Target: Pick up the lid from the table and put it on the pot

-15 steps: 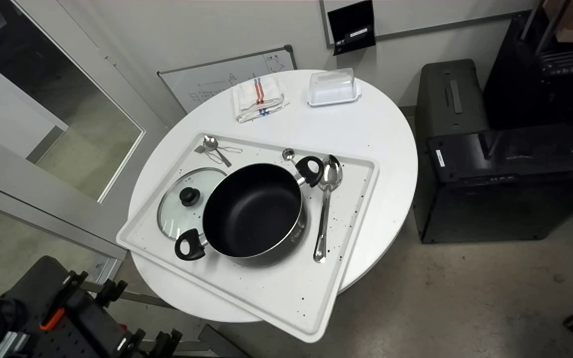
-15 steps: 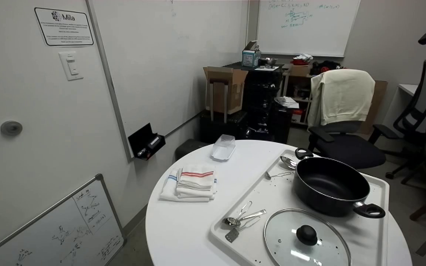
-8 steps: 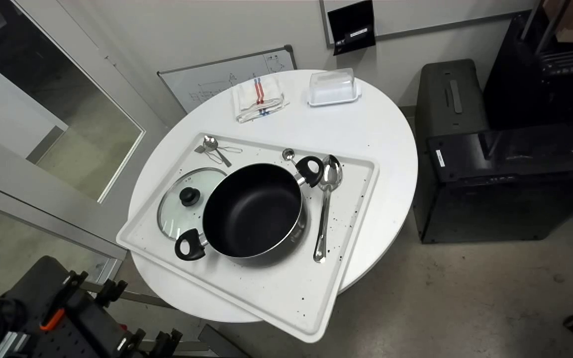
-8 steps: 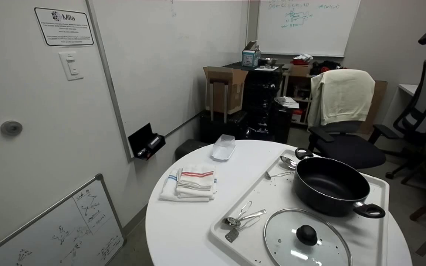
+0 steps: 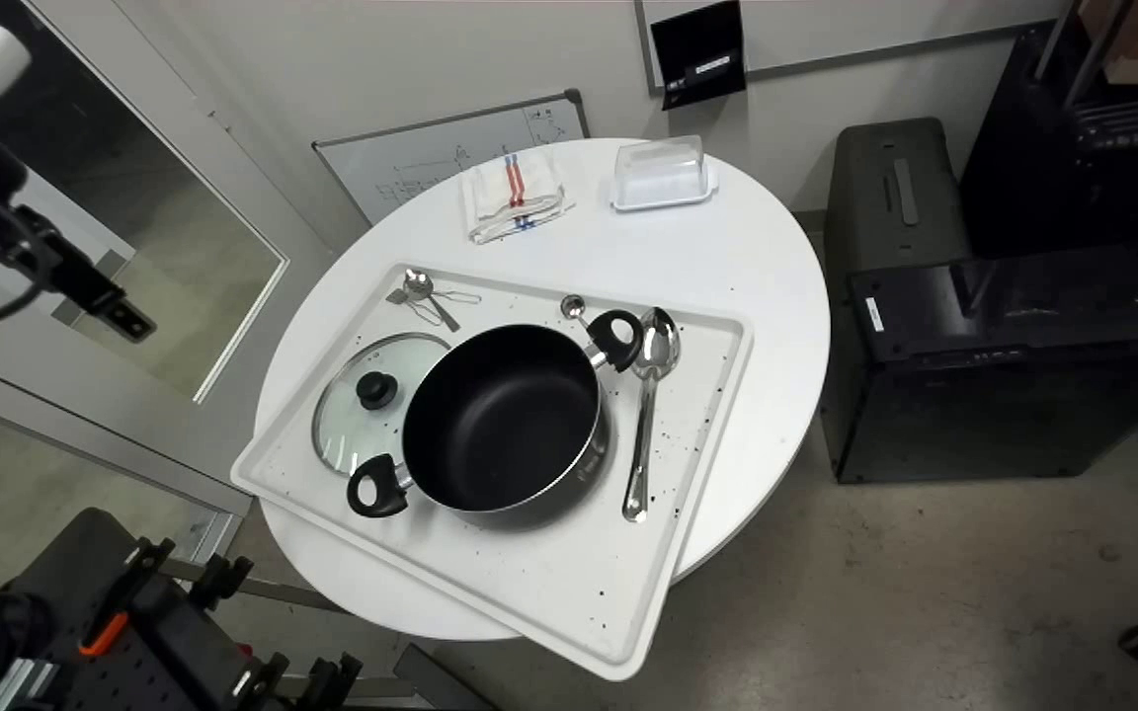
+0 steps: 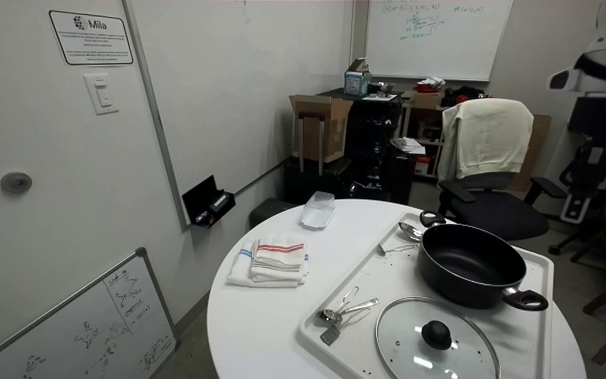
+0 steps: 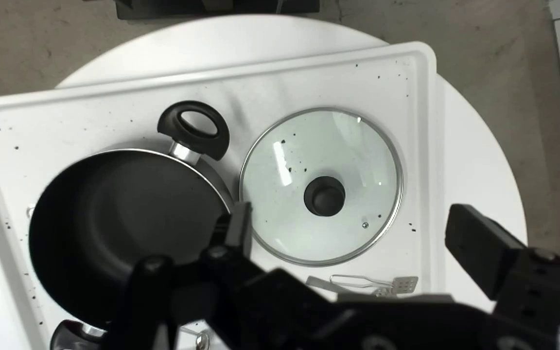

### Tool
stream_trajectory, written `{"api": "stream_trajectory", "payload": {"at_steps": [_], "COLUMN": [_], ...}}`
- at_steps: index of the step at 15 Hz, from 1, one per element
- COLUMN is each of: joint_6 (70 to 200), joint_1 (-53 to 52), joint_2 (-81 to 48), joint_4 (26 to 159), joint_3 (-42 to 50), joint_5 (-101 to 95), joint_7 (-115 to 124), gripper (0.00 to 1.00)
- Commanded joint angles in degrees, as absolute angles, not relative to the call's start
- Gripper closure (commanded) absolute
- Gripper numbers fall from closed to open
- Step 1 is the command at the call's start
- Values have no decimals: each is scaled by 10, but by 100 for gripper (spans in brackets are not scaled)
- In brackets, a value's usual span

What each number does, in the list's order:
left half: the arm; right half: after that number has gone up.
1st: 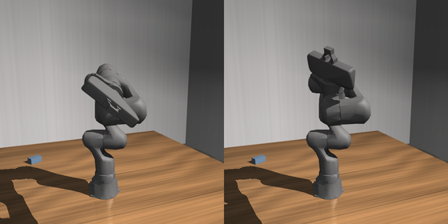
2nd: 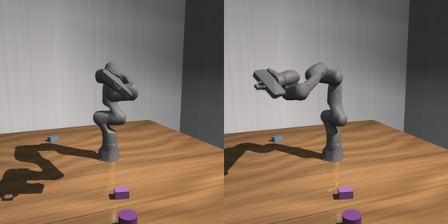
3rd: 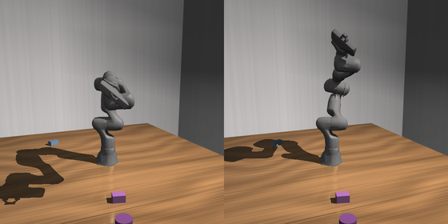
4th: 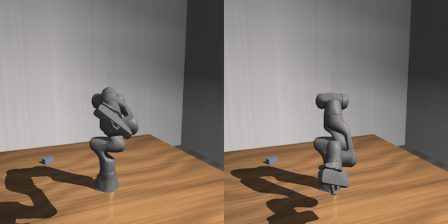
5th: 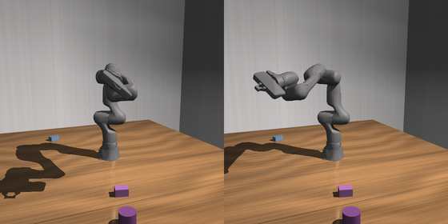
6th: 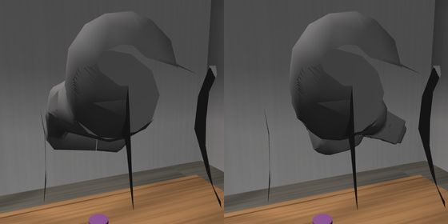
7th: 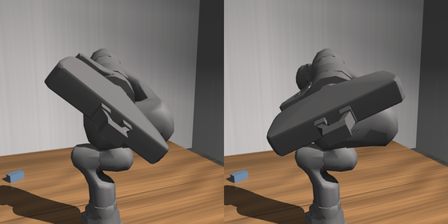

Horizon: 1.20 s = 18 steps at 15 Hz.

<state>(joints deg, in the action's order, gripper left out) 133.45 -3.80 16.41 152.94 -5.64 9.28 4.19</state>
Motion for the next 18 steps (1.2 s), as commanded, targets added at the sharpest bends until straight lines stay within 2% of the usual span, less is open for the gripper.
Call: {"api": "stream_trajectory", "payload": {"at_steps": [1, 7, 18], "joint_6": [1438, 1584, 1669], "joint_1": [-48, -67, -199], "joint_2": [42, -135, -367], "joint_4": [1500, 1446, 1301], "joint_3": [-72, -68, 29], "joint_5": [66, -33, -66], "joint_7": [53, 115, 150], "gripper": [0, 0, 0]}}
